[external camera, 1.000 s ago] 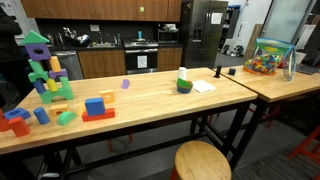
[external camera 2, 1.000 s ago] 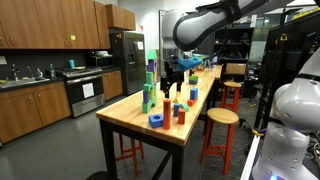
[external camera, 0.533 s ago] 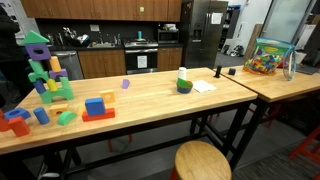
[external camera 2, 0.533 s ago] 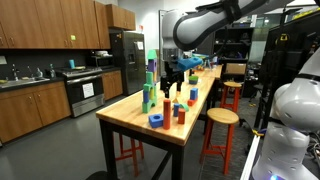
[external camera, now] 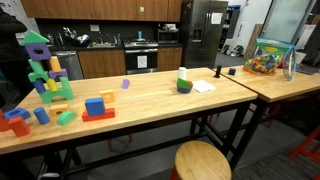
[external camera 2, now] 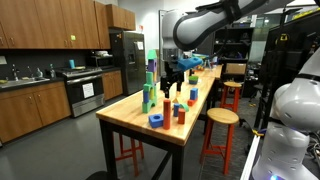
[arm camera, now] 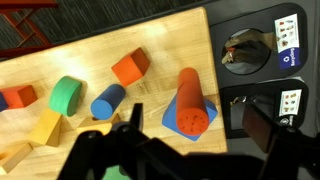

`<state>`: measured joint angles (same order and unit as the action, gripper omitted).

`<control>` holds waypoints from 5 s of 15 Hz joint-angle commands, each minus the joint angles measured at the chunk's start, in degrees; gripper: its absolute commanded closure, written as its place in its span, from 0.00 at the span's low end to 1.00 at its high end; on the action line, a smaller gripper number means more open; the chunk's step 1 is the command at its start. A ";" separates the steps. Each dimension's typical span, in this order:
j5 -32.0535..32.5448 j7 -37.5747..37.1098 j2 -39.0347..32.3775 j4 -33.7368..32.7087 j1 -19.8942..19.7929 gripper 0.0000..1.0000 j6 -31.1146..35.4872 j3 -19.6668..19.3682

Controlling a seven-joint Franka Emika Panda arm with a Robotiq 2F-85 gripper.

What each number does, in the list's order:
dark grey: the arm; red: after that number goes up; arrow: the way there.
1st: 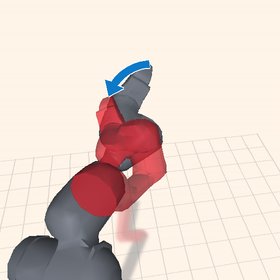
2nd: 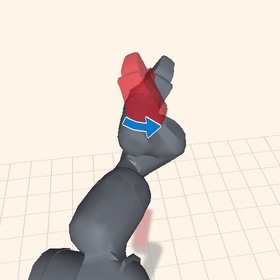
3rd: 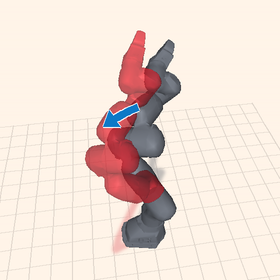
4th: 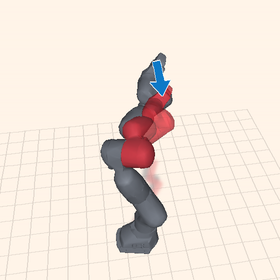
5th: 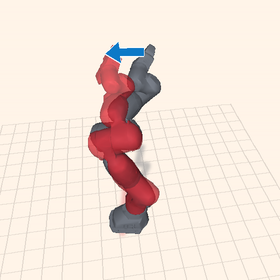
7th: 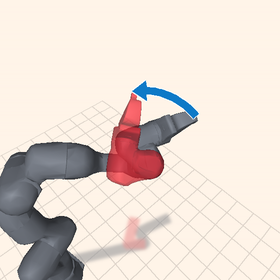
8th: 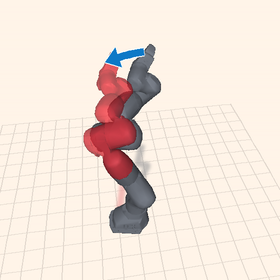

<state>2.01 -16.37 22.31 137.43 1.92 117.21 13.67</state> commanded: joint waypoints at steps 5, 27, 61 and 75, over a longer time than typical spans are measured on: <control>0.49 -0.40 -0.13 -0.11 1.21 0.00 -0.14 -1.09; 3.00 -8.65 -1.13 -1.15 -2.09 0.00 -1.04 -2.80; -15.94 -16.47 -5.66 -1.26 -14.47 0.00 7.40 -21.13; -15.94 -16.50 -5.66 -1.24 -14.47 0.00 7.42 -21.13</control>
<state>-13.87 -32.93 16.68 136.29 -12.31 124.77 -7.66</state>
